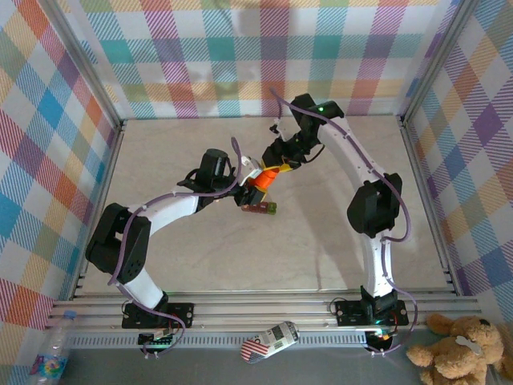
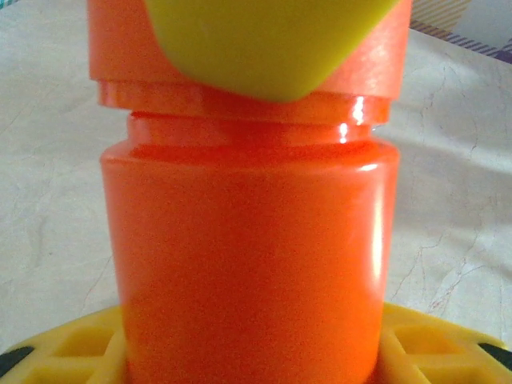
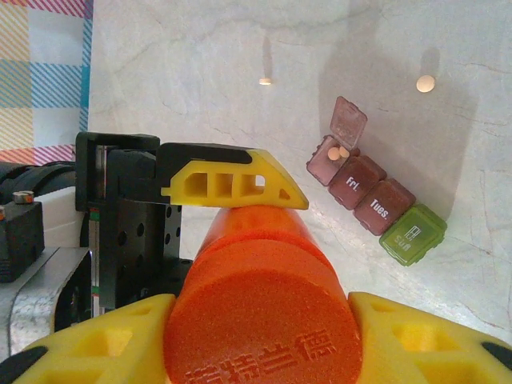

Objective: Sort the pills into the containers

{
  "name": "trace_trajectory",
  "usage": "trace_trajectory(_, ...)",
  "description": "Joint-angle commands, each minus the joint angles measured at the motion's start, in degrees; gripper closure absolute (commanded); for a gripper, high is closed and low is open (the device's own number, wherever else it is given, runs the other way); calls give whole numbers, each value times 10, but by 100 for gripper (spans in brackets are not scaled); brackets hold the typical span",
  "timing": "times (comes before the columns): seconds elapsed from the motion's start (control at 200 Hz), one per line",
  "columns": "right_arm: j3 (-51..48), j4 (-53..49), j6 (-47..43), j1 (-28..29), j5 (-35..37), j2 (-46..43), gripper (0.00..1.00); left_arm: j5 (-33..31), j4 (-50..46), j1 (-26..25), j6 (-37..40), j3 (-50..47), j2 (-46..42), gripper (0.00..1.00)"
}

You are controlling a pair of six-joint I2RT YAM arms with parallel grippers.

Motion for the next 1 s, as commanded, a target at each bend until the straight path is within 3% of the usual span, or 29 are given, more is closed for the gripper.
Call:
trace_trajectory(0.0,6,6,6,21,15,22,50,37,124,-6,-14,9,-15,100)
trace_trajectory(0.27,15,13,18,12,17,5,49,27,136,-5,-20,0,-8,100)
trace_trajectory(0.995,13,47,58,-20,31,-56,31,19,155,-2,-32,-14,-4,100)
